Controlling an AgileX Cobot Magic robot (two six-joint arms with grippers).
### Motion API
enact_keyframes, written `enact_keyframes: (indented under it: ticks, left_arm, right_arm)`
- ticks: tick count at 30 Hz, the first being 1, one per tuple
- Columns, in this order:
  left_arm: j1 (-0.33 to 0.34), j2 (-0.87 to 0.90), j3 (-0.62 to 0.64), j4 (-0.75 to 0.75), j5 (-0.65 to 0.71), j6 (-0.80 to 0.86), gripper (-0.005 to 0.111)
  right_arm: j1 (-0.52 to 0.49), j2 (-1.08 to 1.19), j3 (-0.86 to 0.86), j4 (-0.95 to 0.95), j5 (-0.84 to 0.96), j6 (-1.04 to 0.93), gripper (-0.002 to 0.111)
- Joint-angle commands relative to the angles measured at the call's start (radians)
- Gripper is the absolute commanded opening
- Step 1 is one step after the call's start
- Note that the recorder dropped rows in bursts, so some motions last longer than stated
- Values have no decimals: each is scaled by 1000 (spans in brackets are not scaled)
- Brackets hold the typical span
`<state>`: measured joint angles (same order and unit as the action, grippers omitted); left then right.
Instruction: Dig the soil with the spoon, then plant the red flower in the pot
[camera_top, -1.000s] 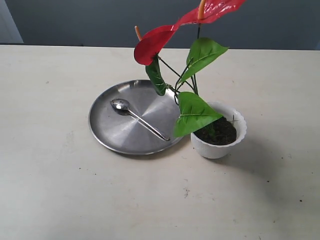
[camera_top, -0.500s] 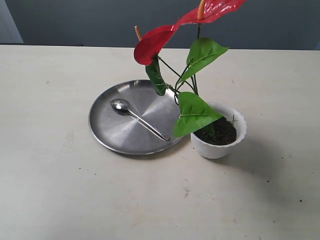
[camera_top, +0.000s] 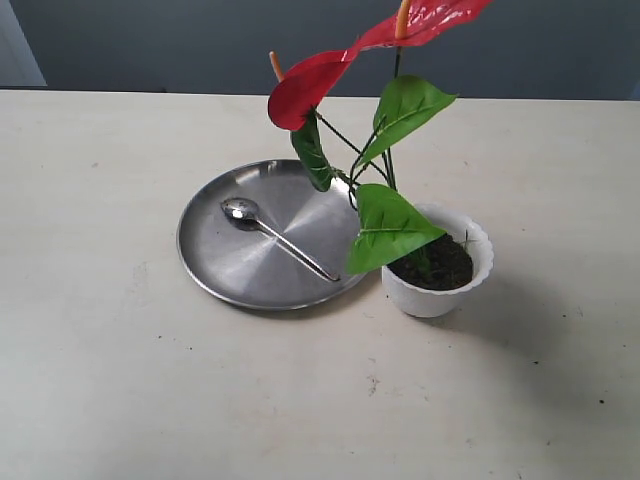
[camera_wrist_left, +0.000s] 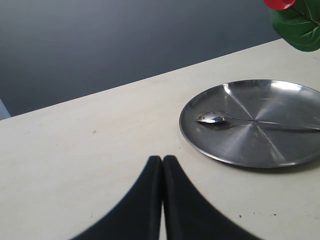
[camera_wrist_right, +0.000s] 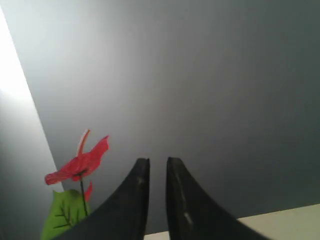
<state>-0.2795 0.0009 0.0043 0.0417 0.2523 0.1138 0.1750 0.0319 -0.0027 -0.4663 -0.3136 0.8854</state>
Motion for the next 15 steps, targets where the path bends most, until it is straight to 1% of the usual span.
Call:
enact_keyframes:
  ticks: [1, 3, 7, 8, 10, 12, 15]
  left_arm:
    - [-4, -1, -4, -2, -12, -1, 0]
    - [-4, -1, -4, -2, -12, -1, 0]
    - [-4, -1, -4, -2, -12, -1, 0]
    - [-4, -1, -4, -2, -12, -1, 0]
    - [-4, -1, -4, -2, -12, -1, 0]
    - [-4, -1, -4, -2, -12, -1, 0]
    - [-4, -1, -4, -2, -12, -1, 0]
  right_arm:
    - [4, -6, 3, 177, 164, -184, 14]
    - [4, -6, 3, 291, 236, -260, 14]
    - [5, -21, 3, 348, 383, -266, 14]
    - [7, -32, 3, 424, 488, -331, 14]
    - [7, -32, 3, 524, 580, -468, 14]
    - [7, -32, 3, 553, 637, -539, 14]
    - [7, -32, 3, 567, 633, -594, 14]
